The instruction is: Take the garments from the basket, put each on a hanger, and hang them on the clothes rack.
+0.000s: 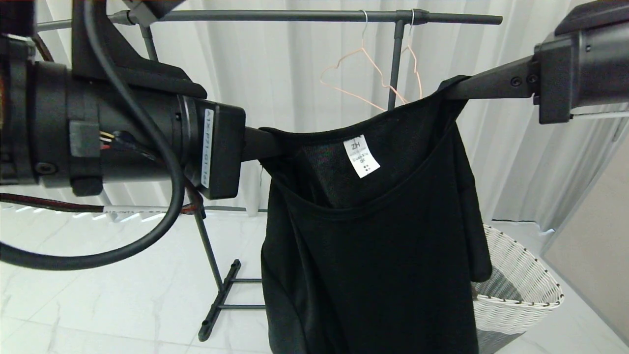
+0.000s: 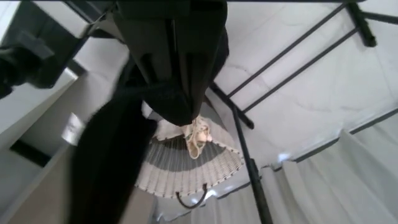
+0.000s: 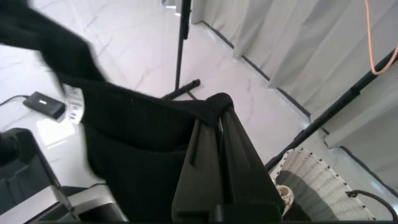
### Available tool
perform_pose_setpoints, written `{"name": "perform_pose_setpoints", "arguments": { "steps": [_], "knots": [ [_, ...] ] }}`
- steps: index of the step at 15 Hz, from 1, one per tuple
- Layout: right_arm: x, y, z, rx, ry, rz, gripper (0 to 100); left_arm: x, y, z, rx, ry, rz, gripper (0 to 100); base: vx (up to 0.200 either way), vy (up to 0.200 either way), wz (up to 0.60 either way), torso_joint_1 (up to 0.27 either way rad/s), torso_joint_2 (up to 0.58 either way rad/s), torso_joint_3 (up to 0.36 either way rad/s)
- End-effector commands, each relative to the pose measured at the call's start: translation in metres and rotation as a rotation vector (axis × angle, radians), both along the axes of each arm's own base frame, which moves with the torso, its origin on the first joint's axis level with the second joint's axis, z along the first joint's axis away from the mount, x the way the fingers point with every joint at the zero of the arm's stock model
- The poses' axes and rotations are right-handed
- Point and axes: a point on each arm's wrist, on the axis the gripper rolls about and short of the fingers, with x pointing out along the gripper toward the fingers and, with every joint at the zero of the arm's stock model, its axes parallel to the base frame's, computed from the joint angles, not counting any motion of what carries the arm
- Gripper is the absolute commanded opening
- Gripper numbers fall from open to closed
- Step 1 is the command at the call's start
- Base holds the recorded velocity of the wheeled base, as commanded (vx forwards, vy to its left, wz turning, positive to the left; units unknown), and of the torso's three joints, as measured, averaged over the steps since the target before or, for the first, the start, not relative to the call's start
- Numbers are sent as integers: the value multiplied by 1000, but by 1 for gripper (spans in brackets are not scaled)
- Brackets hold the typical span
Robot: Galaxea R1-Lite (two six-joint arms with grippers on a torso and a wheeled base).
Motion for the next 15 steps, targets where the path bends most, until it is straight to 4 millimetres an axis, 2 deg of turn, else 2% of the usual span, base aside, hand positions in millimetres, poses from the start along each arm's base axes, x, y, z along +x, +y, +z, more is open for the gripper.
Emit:
{"name": "perform_pose_setpoints", "arguments": {
  "steps": [1,6,8,14,15],
  "knots": [
    [11,10,-7,-21,21,-1,0,-9,4,5,-22,-12,-12,0,0,0,0,0,0,0],
    [10,6,-9,-31,31,-18,0,-8,2,4,1,-28,-3,0,0,0,0,0,0,0],
    [-4,-17,-9,-64,65,-50,0,12,10,1,81,-92,37,0,0,0,0,0,0,0],
    [-19,-30,-22,-105,108,-47,0,15,7,2,80,-93,37,0,0,0,0,0,0,0],
    [-22,-32,-24,-110,113,-47,100,15,8,1,82,-91,39,0,0,0,0,0,0,0]
  ]
}}
